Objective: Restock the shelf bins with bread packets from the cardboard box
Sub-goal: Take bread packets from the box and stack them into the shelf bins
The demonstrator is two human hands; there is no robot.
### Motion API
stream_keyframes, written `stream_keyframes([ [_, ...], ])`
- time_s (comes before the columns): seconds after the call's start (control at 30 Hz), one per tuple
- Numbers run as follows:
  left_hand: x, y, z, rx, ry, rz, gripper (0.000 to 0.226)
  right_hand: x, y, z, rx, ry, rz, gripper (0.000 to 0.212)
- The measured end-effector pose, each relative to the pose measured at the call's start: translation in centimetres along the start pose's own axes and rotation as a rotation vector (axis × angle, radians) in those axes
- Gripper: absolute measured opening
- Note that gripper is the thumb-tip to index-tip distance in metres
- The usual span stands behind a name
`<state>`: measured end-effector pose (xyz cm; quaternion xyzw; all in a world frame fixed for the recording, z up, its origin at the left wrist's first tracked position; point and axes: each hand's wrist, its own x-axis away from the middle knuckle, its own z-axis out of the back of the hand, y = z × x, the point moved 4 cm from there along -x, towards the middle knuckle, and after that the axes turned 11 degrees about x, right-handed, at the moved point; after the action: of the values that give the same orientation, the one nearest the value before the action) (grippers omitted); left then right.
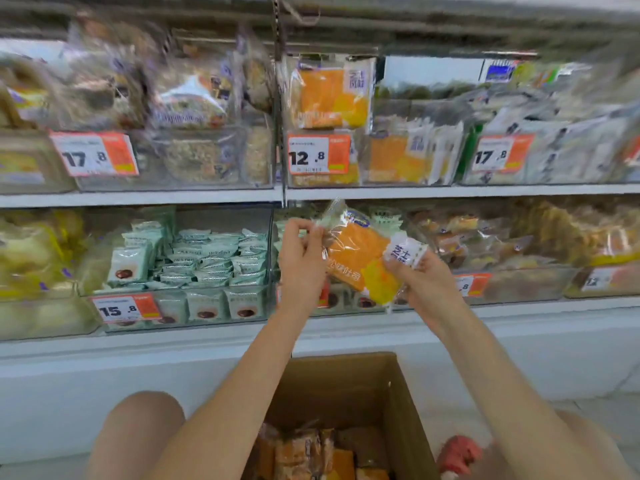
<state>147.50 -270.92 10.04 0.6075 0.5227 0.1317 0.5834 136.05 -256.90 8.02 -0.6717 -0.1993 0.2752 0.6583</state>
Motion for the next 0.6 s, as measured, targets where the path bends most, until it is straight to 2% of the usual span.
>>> stream_keyframes([
  [0.13,-4.0,5.3,-3.1,-0.173,-0.128,-0.18,0.017,-2.5,-8.3,3.7,0.103,0.099,0.144,0.031],
  [0.27,-9.0,9.1,-6.3,-0.647,-0.224,-0.51,0.024,-6.2,-16.9,8.0,0.188,0.25,0.312,0.062],
  [0.33,-11.3,9.7,-8.0,-0.794,-0.273,-0.68,0.029,-8.8,-20.2,9.4,0.236,0.293,0.357,0.057],
  [0.4,-13.6,9.2,-9.7,-1.046,-0.343,-0.919,0.042,-12.1,-22.6,10.0,0.32,0.298,0.391,0.047],
  [0.43,-14.8,8.3,-10.2,-1.184,-0.392,-0.979,0.049,-13.8,-23.5,9.8,0.358,0.307,0.408,0.046],
  [0.5,-17.2,6.3,-10.4,-1.384,-0.45,-0.981,0.055,-17.4,-24.8,9.2,0.431,0.347,0.436,0.045],
  [0.6,-19.6,4.3,-10.0,-1.453,-0.414,-0.992,0.054,-23.3,-24.9,7.8,0.53,0.379,0.468,0.044],
])
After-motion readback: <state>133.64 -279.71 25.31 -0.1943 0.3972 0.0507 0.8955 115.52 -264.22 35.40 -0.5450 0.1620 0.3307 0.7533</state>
